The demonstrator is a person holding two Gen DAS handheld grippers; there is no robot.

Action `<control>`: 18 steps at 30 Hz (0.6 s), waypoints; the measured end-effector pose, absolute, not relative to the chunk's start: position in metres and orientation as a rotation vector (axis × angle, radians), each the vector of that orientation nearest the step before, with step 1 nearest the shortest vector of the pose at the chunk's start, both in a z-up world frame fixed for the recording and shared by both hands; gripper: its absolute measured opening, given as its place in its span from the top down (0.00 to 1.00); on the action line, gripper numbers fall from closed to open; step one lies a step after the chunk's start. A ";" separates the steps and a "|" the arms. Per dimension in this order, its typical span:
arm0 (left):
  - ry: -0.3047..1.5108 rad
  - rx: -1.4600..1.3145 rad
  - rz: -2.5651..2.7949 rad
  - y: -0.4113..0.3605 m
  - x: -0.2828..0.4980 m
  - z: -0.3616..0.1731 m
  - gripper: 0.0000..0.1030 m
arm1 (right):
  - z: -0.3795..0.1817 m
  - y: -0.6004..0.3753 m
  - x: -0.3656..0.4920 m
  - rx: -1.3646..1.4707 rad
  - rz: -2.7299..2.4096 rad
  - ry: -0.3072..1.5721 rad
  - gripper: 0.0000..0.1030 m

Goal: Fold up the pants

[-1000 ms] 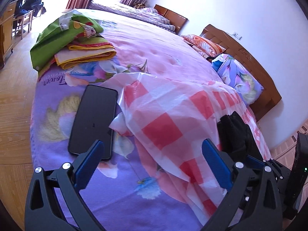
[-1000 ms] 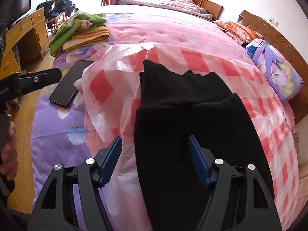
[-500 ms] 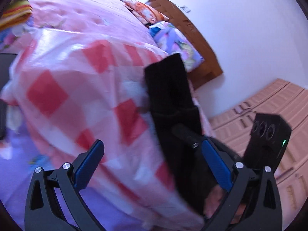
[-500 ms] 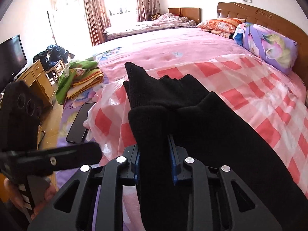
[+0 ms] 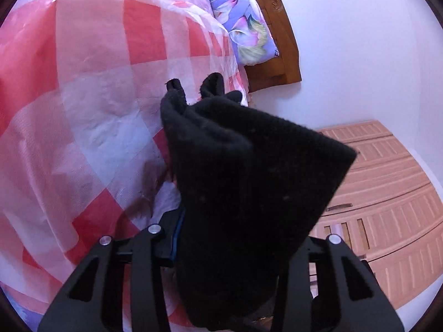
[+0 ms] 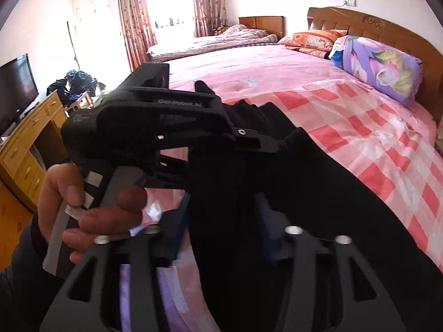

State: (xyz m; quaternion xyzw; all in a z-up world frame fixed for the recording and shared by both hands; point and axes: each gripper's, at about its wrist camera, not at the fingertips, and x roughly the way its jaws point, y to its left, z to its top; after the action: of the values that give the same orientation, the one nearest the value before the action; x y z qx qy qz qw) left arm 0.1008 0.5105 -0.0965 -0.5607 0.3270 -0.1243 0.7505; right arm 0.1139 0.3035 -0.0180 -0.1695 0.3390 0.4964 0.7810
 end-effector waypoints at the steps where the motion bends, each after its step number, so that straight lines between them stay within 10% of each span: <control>1: 0.714 -1.195 -0.289 0.509 0.101 -0.088 0.62 | -0.015 0.299 0.110 -0.363 1.062 0.700 0.08; 18: 0.791 -0.794 -0.318 0.436 0.125 0.035 0.63 | 0.039 0.257 0.094 -0.316 0.905 0.563 0.22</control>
State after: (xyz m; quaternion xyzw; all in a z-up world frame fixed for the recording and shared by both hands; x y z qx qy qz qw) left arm 0.1248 0.4358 0.0349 -0.3751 0.3734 -0.1502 0.8351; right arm 0.0936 0.2570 0.0390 -0.1499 0.2672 0.4297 0.8494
